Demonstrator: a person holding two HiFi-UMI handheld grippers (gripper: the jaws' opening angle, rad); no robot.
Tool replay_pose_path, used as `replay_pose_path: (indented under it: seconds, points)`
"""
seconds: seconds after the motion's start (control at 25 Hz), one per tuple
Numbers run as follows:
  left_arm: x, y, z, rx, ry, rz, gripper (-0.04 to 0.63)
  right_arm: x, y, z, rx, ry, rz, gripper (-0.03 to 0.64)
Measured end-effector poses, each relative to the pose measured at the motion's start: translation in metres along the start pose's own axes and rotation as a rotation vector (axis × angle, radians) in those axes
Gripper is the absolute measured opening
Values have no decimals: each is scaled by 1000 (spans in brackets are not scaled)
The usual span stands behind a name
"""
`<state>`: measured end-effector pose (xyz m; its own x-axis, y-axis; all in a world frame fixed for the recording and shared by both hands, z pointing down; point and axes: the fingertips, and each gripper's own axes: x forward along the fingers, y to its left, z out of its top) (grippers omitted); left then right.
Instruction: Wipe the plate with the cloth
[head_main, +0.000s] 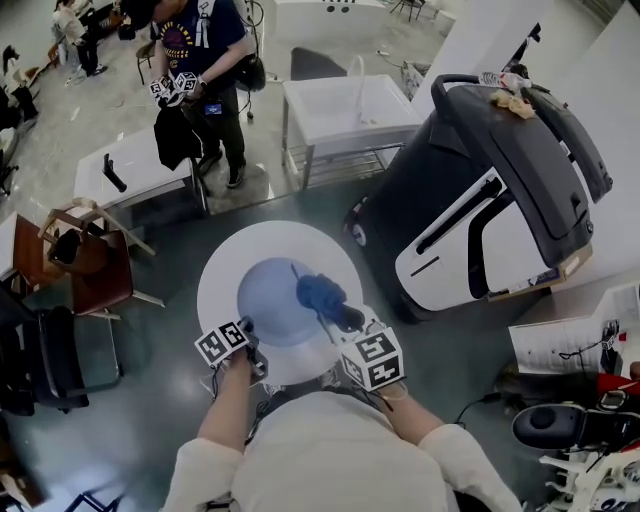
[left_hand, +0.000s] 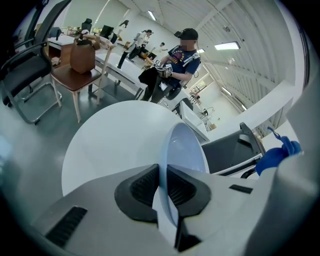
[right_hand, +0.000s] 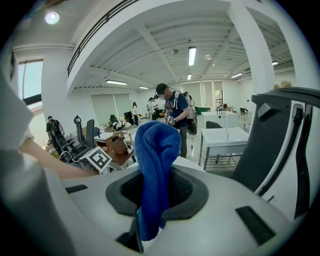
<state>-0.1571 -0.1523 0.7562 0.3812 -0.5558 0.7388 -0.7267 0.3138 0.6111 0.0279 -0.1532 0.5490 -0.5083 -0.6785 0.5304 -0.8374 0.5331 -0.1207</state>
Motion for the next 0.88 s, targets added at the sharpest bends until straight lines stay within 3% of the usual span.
replay_pose_path:
  seconds: [0.44, 0.88]
  points:
    - [16, 13, -4, -30, 24, 35, 43, -1, -4, -4, 14, 11, -14, 89]
    - [39, 31, -12, -52, 71, 118, 43, -7, -12, -17, 22, 47, -33, 89]
